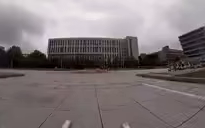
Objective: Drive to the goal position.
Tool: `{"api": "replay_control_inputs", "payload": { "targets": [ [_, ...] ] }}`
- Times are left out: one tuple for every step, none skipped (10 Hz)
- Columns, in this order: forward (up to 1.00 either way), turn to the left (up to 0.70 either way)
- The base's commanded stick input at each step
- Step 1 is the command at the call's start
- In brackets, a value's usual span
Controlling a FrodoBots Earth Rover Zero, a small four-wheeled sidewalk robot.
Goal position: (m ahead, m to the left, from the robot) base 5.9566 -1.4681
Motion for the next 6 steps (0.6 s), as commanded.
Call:
{"api": "replay_control_inputs", "payload": {
  "targets": [
    [1.00, 0.00],
    [1.00, 0.00],
    [1.00, 0.00],
    [1.00, 0.00],
    [1.00, 0.00],
    [1.00, 0.00]
  ]
}}
